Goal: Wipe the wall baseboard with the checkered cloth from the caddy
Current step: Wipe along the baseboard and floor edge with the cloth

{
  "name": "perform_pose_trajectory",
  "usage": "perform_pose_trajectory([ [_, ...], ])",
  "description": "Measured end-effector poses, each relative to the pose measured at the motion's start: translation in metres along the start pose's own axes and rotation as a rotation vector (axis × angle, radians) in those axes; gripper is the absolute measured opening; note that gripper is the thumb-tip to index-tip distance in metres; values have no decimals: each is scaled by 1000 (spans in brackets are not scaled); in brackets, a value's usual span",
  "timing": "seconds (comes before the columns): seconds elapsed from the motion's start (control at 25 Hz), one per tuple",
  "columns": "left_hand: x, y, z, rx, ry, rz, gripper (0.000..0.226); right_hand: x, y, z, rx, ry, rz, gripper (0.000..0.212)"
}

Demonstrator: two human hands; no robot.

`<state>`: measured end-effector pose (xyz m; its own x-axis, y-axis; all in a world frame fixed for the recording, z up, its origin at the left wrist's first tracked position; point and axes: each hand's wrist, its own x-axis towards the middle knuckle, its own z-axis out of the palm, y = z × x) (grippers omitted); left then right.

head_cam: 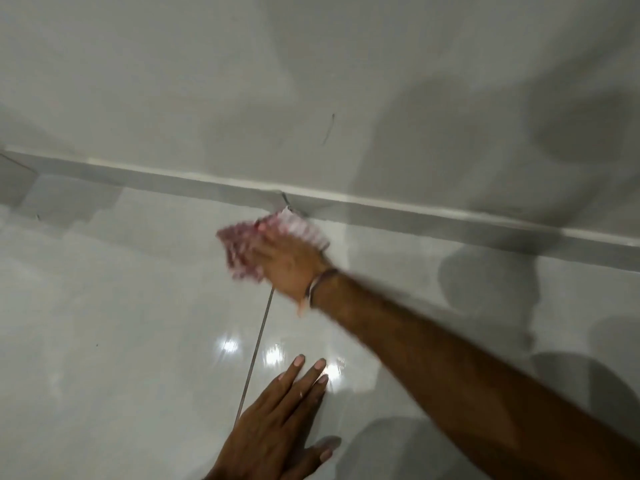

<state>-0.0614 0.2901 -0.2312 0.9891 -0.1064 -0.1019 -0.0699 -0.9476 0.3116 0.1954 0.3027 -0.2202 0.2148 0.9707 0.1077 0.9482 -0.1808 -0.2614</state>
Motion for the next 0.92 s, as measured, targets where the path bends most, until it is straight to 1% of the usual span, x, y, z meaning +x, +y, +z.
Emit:
perform_pose_trajectory([
  [0.08, -4, 1, -2, -28, -22, -23, 79, 9, 23, -2, -57, -68, 114, 49],
  [0.12, -4, 1, -4, -34, -25, -27, 79, 1, 30, -1, -50, -71, 149, 50],
  [0.24, -3, 0, -7, 1, -36, -18, 79, -60, 40, -5, -20, 50, 218, 48],
  [0.32, -2, -1, -6, 19, -44, -10, 79, -120, 55, -8, -105, 31, 326, 50],
  [0.36, -1, -1, -5, 23, -31, -10, 79, -153, 65, -12, -163, 30, 395, 51],
  [0.44, 0, -1, -3, 47, -2, -1, 78, -226, 82, -26, -206, 120, 551, 51],
  [0.52, 2, -1, -1, 73, 32, 13, 78, -284, 91, -43, -232, 127, 702, 50],
  [0.6, 3, -3, 0, 107, 71, 27, 72, -303, 93, -52, -173, 141, 942, 54],
  [0.68, 2, -5, 4, 182, 79, 65, 61, -290, 87, -48, -116, 217, 1177, 65],
  [0.72, 2, -7, 7, 212, 89, 81, 54, -280, 81, -45, -95, 237, 1249, 69],
  [0.76, 1, -8, 9, 229, 101, 81, 50, -269, 74, -42, -86, 242, 1266, 71],
  [0.8, 1, -9, 11, 235, 111, 74, 48, -258, 70, -39, -95, 237, 1218, 68],
  [0.92, 0, -10, 15, 231, 104, 60, 52, -206, 49, -21, -99, 265, 930, 53],
])
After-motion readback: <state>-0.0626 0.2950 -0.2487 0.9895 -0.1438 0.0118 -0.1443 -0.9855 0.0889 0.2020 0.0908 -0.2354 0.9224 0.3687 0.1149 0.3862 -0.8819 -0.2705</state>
